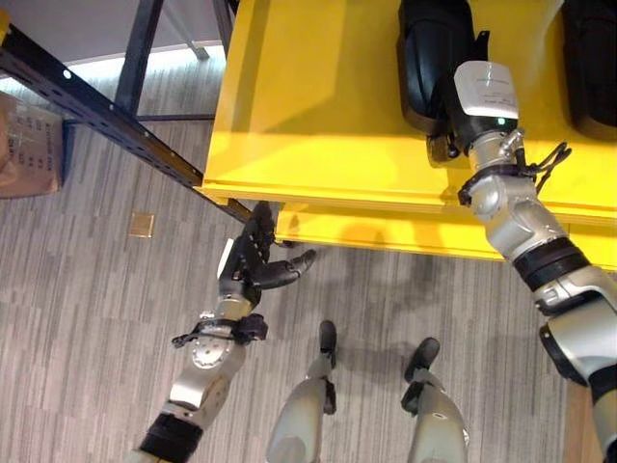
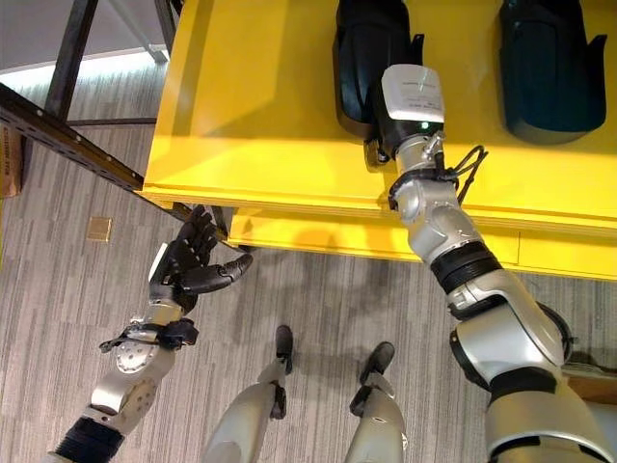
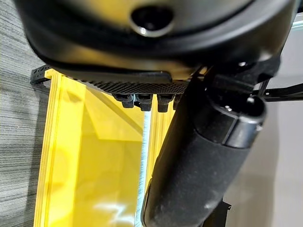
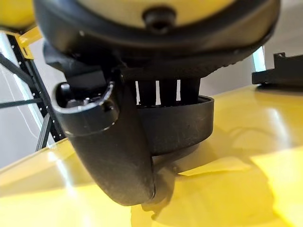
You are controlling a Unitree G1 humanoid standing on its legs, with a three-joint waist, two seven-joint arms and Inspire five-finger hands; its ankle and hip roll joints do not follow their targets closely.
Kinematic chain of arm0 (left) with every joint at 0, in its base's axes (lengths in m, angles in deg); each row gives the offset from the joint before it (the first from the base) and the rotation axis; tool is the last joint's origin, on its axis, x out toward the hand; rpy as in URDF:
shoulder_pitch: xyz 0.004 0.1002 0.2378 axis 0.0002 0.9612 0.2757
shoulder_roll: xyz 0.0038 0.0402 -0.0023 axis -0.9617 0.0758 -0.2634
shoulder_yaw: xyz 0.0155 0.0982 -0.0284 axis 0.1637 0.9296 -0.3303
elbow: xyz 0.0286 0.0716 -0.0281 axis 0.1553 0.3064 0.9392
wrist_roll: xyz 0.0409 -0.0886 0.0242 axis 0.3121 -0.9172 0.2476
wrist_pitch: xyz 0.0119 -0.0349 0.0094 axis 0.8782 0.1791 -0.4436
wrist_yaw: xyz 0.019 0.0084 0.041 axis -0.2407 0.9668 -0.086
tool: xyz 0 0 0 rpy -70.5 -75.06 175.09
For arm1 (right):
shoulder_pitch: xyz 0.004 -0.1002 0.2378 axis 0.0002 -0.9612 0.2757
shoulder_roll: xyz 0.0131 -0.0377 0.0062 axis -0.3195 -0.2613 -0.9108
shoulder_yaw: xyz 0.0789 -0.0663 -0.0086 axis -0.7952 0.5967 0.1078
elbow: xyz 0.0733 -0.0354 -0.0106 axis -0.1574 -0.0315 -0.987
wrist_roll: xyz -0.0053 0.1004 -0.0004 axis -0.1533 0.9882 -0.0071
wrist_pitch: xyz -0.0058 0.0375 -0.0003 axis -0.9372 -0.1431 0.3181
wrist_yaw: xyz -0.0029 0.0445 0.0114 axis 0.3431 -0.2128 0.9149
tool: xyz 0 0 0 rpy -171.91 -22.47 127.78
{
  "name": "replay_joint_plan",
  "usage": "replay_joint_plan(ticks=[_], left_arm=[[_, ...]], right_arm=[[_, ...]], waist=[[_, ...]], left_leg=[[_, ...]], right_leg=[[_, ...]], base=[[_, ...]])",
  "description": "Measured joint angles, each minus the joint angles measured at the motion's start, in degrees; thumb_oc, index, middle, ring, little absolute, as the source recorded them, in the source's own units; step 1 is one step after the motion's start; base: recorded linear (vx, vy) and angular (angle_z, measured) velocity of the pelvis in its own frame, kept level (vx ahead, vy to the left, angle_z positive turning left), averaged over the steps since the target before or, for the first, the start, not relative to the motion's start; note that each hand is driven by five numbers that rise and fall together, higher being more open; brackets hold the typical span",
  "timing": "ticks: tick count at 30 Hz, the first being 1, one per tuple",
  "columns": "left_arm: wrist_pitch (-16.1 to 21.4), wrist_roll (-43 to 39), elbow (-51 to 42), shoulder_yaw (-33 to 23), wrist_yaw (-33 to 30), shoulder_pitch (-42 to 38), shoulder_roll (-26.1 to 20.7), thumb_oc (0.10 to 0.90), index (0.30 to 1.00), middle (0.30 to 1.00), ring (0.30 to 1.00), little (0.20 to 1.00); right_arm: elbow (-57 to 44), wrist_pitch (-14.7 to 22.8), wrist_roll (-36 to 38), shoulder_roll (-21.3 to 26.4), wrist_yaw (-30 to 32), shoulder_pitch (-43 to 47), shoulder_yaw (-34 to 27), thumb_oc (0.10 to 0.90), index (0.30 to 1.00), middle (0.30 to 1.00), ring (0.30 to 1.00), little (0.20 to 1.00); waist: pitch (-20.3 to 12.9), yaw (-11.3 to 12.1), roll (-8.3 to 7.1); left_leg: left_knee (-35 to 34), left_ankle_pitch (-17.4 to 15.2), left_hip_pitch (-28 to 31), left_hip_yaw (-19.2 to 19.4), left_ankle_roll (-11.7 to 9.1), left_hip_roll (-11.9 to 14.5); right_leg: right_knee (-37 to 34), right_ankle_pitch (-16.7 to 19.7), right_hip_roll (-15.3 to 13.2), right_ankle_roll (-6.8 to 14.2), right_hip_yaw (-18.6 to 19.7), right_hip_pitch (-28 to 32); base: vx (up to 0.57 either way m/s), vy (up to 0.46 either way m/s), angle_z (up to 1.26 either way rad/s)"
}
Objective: Move parts from the plastic box to the shelf.
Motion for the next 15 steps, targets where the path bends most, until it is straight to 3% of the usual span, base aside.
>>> replay_joint_plan(ticks=[15], left_arm=[[0.0, 0.0, 0.0, 0.0, -0.5, 0.5, 0.0, 0.900, 1.000, 1.000, 1.000, 1.000]], right_arm=[[0.5, -0.4, -0.3, -0.9, -0.1, 0.1, -0.6, 0.400, 0.300, 0.300, 0.300, 0.300]], waist=[[0.0, 0.1, 0.00]], left_leg=[[0.0, 0.0, 0.0, 0.0, 0.0, 0.0]], right_leg=[[0.0, 0.0, 0.0, 0.0, 0.0, 0.0]], base=[[0.00, 0.000, 0.00]])
